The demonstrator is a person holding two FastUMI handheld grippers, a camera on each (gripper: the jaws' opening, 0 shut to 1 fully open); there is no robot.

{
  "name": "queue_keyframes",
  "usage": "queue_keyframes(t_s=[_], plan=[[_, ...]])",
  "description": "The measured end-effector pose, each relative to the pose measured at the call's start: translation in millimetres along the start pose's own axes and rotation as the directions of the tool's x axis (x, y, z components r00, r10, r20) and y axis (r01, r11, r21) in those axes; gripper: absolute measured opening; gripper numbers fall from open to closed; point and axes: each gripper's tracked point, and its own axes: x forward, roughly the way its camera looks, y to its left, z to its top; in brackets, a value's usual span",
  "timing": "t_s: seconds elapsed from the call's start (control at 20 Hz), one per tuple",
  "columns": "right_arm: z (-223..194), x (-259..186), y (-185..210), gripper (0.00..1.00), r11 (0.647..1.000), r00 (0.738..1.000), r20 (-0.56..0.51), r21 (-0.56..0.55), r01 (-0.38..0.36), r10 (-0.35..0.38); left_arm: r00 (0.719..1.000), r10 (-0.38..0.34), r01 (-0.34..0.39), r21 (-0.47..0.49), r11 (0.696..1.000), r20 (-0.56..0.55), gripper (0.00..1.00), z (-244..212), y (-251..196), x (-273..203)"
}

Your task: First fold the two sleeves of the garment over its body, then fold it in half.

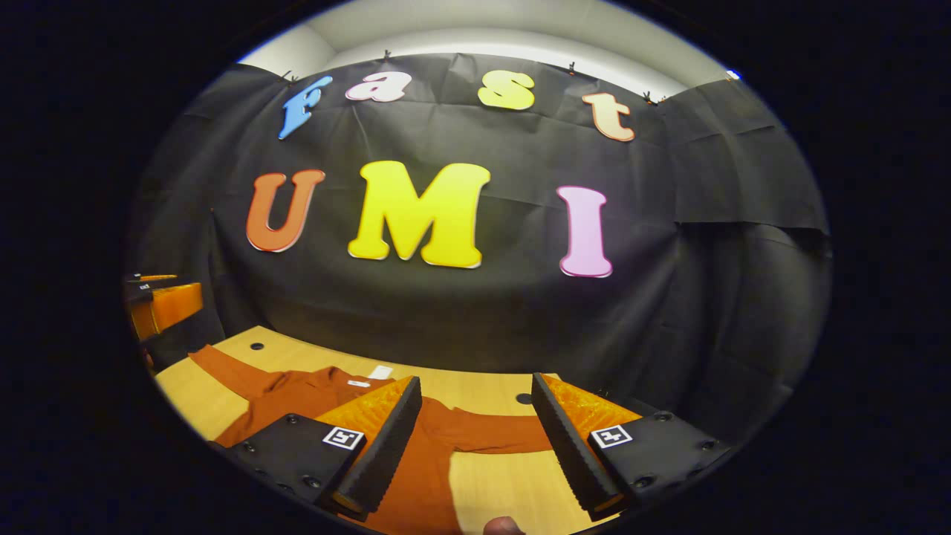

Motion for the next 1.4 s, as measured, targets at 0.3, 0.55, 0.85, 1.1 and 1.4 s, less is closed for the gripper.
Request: queue_keyframes(t_s=[0.3,0.55,0.85,1.1,1.4], plan=[[-56,79,-121,0.95,0.995,0.990,-0.100,-0.025,0.098,-0.100,0.991,-0.093,0.095,0.025,0.995,-0.096,0.96,-26,-60,22],[-125,156,-192,0.94,0.988,0.976,-0.207,0.116,0.097,-0.071,0.985,-0.130,0.131,0.002,0.991,-0.116,0.96,-26,-105,37],[-229,236,-254,0.95,0.949,0.922,-0.382,0.261,0.176,-0.066,0.971,-0.149,0.157,0.032,0.987,-0.188,0.96,-45,-129,51],[-282,275,-255,0.97,0.919,0.890,-0.455,0.364,0.153,0.031,0.965,-0.111,0.130,0.063,0.990,-0.238,0.96,-58,-121,63],[-320,279,-236,0.95,0.794,0.826,-0.543,0.566,0.224,0.153,0.957,-0.089,0.115,0.079,0.990,-0.275,0.97,-69,-115,68]])
